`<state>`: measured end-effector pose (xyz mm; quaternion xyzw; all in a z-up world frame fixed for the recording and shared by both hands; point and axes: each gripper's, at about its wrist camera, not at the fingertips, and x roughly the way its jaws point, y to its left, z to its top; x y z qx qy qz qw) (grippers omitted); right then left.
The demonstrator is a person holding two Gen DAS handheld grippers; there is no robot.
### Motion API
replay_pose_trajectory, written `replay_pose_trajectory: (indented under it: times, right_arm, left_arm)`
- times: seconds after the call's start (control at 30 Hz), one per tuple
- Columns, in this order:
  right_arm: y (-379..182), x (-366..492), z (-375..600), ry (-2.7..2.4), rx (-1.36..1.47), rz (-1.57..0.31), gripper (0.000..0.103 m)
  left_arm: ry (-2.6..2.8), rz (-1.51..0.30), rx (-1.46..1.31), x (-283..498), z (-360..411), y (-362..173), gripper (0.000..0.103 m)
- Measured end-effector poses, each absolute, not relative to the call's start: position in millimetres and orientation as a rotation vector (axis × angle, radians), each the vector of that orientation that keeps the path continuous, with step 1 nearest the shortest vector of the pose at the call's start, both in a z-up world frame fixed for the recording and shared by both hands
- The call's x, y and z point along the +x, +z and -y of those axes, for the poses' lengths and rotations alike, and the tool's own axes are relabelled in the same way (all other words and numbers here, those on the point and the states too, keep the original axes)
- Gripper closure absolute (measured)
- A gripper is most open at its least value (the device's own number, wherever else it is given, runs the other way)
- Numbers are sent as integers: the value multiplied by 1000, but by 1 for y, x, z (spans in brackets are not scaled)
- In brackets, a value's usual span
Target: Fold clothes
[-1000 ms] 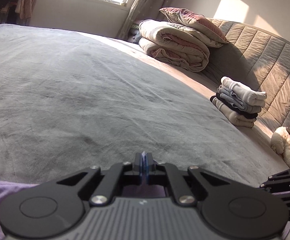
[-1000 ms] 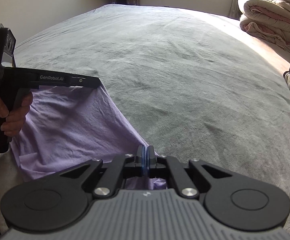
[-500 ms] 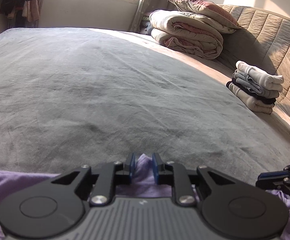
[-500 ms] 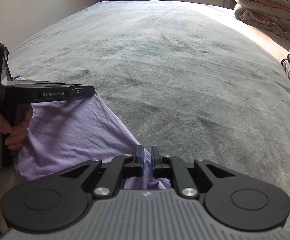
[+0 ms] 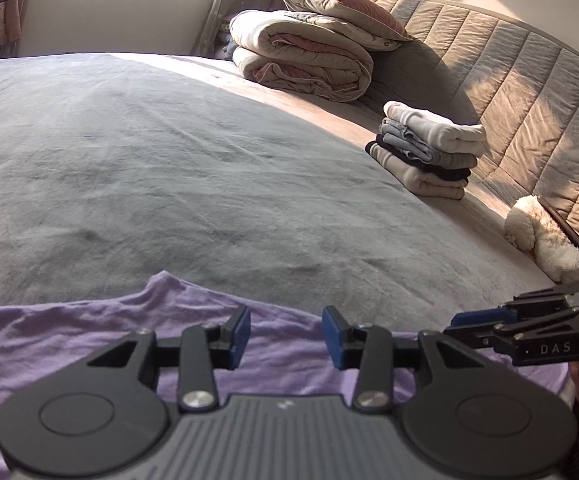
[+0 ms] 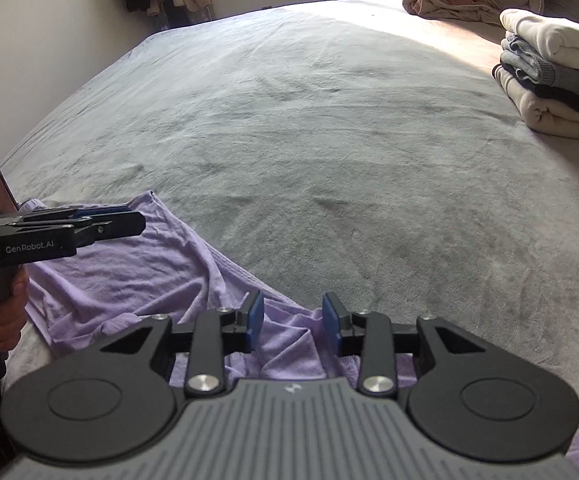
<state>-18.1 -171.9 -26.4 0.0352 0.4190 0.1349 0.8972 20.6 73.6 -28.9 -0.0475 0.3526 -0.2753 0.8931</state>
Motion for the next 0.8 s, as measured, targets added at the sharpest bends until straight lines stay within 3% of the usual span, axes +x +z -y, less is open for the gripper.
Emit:
replay_pose_trajectory:
  times: [0.1, 0.2, 0.8]
  right_arm:
    - [-33, -21, 161, 272, 0, -868, 68]
    - [-38, -24, 154, 258, -57, -861, 101]
    - [11, -110, 241, -3, 63, -746, 101]
  left_arm:
    - [-632, -782, -32, 17, -64, -36, 63]
    - [-682, -794, -6, 11, -61, -37, 63]
    - [-970, -780, 87, -35, -30, -27, 63]
